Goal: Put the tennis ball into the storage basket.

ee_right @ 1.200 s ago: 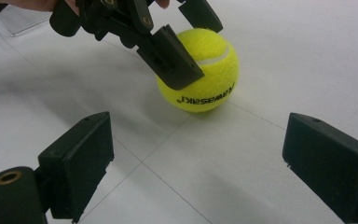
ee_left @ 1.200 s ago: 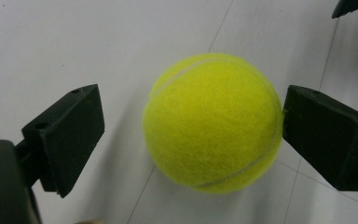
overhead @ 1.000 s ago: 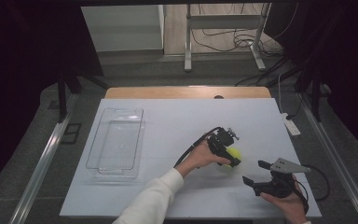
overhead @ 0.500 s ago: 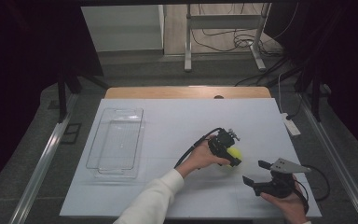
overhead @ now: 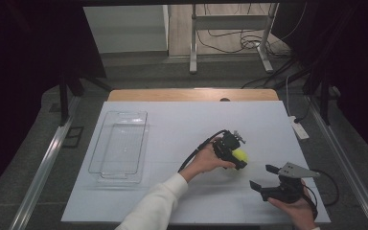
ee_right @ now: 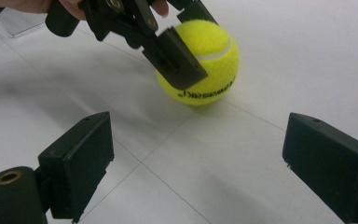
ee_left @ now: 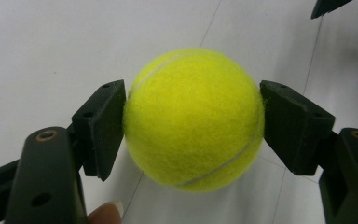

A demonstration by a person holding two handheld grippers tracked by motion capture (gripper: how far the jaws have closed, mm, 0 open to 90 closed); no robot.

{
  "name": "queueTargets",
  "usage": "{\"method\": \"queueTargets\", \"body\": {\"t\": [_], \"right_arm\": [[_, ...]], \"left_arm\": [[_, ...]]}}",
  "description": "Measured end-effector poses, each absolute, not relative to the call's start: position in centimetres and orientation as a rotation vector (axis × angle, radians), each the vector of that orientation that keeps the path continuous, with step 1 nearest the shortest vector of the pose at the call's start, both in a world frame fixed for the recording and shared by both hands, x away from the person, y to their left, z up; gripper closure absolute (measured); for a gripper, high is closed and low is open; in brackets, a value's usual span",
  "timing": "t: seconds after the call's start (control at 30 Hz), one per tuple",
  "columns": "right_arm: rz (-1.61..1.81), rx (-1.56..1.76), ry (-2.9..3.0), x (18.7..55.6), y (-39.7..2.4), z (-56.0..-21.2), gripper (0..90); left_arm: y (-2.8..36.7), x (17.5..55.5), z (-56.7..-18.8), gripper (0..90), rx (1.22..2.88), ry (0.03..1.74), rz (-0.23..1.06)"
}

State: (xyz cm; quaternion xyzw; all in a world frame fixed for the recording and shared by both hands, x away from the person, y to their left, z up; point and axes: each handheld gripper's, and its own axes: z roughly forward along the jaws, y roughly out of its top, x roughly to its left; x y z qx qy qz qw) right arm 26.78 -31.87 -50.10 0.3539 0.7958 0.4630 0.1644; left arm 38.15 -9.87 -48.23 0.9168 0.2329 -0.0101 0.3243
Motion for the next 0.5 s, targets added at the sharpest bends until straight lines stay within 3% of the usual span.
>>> {"method": "queueTargets", "body": {"t": [0.5], "right_arm": [[1.319,1.012,2.266,26.8,-31.8,-50.1,8.9]], "left_arm": [[-8.8,38.0,-47.7,26.9,2.381,0.604,-0.005]]}}
